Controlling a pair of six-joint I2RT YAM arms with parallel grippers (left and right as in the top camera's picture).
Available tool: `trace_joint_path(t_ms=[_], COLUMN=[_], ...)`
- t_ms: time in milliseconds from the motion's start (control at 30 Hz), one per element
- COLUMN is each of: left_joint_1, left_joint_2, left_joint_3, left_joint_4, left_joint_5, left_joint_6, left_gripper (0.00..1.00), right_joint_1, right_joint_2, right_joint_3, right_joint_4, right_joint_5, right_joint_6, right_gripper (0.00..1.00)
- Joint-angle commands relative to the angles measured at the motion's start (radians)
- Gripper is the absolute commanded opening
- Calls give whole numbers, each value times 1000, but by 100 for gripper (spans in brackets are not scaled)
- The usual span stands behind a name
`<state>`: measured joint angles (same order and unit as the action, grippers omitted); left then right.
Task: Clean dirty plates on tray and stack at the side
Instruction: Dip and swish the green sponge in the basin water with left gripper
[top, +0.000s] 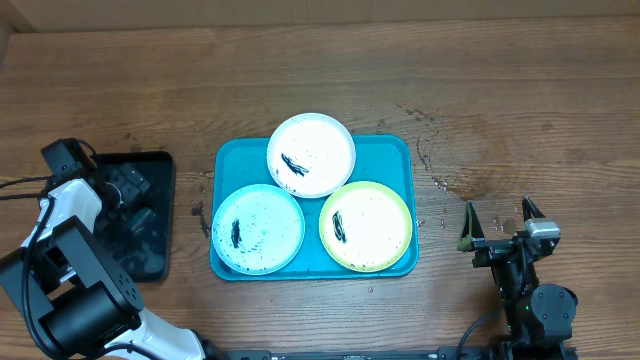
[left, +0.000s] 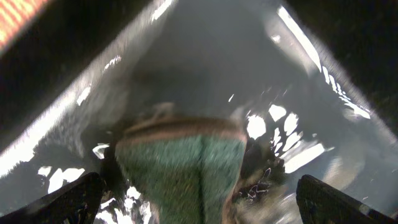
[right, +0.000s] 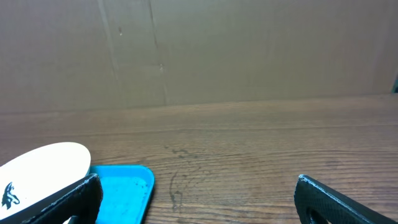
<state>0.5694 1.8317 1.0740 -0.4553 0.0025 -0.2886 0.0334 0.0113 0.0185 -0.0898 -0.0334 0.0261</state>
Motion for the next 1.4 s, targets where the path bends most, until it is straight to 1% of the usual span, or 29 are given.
trace_joint_path(t_ms=[0,33,133,200,267,533,633,800,933,1067,1133,1167,1200,1267,1300,1333,1367], left_joint_1=[0,0,0,0,0,0,0,0,1,1,1,1,1,1,1,1,1], left_joint_2=[14,14,14,14,14,14,14,34,72,73,73,73,73,73,73,73,73], left_joint_3=[-7,-7,-7,-7,-7,-7,-7,-7,-7,-7,-7,-7,-7,-7,-7,-7,-7], left_joint_4=[40,48,76,79,78,56,60,64,71,99,104,106,107,106,106,105,105], left_joint_5=[-14,-14,-13,-13,-13,-14,-51,-65,-66,-66,-66,-66,-67,-66,-65,-65,-65], left_joint_6=[-3,-2,-3,-3,-3,-2,-2,5,9,15,32,42,43,42,42,42,42], left_gripper=[100,99,80,77,72,74,77,78,70,70,63,54,49,32,26,13,6], right_joint_1=[-3,-3,-3,-3,-3,-3,-3,-3,-3,-3,-3,-3,-3,-3,-3,-3,-3], right_joint_2=[-5,-5,-5,-5,-5,-5,-5,-5,-5,-5,-5,-5,-5,-5,-5,-5,-5], right_joint_3=[-10,-10,-10,-10,-10,-10,-10,-10,-10,-10,-10,-10,-10,-10,-10,-10,-10], right_joint_4=[6,6,6,6,6,6,6,6,6,6,6,6,6,6,6,6,6], right_joint_5=[11,11,10,10,11,11,11,10,11,11,10,10,11,10,10,11,10], right_joint_6=[-1,-1,-1,-1,-1,-1,-1,-1,-1,-1,-1,-1,-1,0,-1,-1,-1], right_gripper=[100,100,100,100,100,100,100,100,100,100,100,100,100,100,100,100,100])
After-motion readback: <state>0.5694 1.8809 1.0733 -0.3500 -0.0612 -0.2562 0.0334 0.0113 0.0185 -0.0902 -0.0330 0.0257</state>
